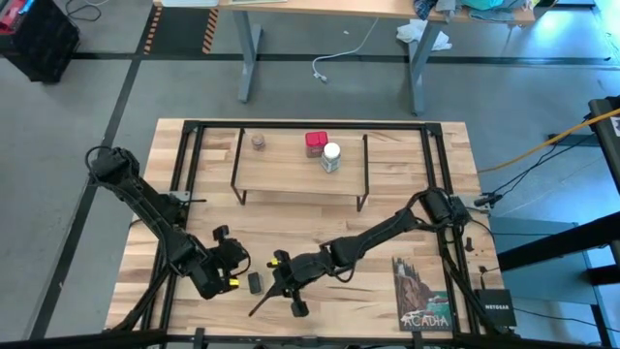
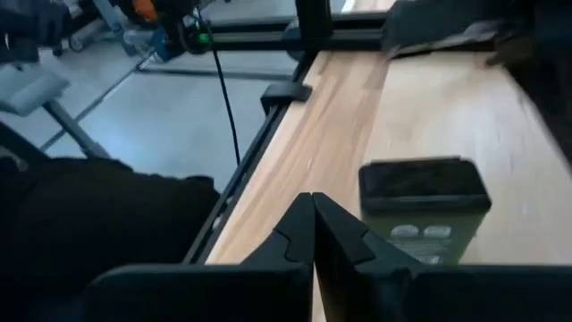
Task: Shelf spices
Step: Put the green seasoning can on the shelf
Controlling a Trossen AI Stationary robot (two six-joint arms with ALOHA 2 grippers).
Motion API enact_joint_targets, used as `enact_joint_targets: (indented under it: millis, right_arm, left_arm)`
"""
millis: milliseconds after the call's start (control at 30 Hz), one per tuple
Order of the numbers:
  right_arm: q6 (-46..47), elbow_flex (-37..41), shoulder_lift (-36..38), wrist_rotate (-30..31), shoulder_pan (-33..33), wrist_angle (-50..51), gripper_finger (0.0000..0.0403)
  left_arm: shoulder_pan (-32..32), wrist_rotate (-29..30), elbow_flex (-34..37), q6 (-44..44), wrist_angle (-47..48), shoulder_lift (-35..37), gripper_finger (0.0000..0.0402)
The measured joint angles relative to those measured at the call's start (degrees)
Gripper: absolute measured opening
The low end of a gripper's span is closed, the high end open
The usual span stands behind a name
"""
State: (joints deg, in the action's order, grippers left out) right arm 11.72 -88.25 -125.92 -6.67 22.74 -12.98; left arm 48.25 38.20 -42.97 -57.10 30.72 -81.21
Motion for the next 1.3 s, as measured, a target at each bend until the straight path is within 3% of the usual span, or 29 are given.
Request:
enact_joint_targets:
  millis: [333, 567, 867, 1067, 1300]
  right_arm:
    - [2.41, -0.02, -0.68, 4.11, 0.07, -1.12, 0.0001]
    - [7.55, -0.34, -3.25, 4.68, 1.87, -5.03, 0.0001]
    - [12.27, -11.66, -12.53, 10.74, 3.07, -4.71, 0.0001]
    - [17.70, -19.96, -17.67, 15.15, 3.39, 3.55, 0.0001]
    - [19.46, -21.82, -18.50, 22.71, 4.36, 3.86, 0.0001]
  left_arm:
    - [-0.02, 0.52, 1.48, 0.90, -9.93, 0.00, 0.0001]
    - [-0.02, -0.71, 1.45, -0.80, -9.72, 0.00, 0.0001]
    - [0.35, -0.29, 1.45, -4.14, -4.07, -0.04, 0.0001]
    - [1.14, -0.55, 1.45, -3.81, -4.58, -0.04, 0.0001]
    - [3.56, -1.87, 1.43, -2.20, -6.72, -0.47, 0.0001]
